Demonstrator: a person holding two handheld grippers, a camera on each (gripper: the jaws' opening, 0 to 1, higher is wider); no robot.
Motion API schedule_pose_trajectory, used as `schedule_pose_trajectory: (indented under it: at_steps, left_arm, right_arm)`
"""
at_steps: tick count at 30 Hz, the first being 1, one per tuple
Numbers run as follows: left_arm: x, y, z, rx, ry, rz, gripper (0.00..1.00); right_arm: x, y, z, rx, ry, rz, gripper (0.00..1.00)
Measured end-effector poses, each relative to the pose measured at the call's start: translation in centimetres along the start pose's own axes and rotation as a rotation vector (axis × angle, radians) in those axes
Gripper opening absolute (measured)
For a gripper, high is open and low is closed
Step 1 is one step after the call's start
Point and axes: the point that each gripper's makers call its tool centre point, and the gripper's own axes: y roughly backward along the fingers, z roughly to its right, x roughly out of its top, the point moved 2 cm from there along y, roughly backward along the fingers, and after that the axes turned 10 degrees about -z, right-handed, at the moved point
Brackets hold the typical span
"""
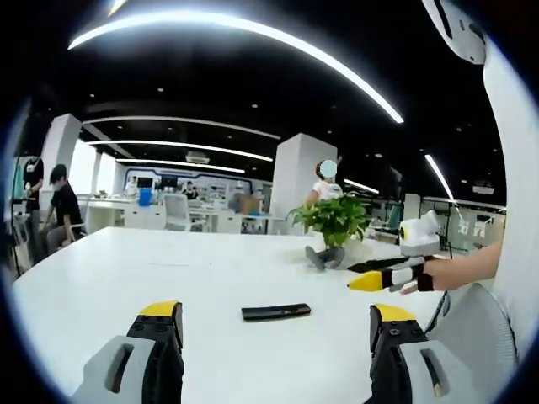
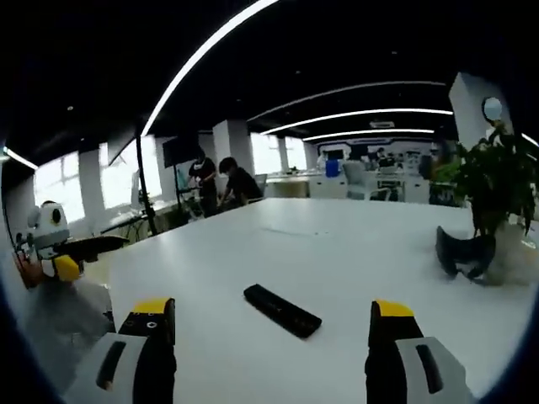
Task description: Press the specified remote control buttons in sequence, fully releasing each button before pressing the next.
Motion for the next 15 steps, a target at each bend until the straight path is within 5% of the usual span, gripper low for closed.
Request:
schedule_pose_trajectory:
  at_steps: [15]
  left_arm:
    - [0.0, 0.1, -0.6, 0.03, 0.02, 0.004, 0.95]
  right_arm:
    - [-0.5, 5.8, -0.9, -0.089, 0.039, 0.028, 0.99]
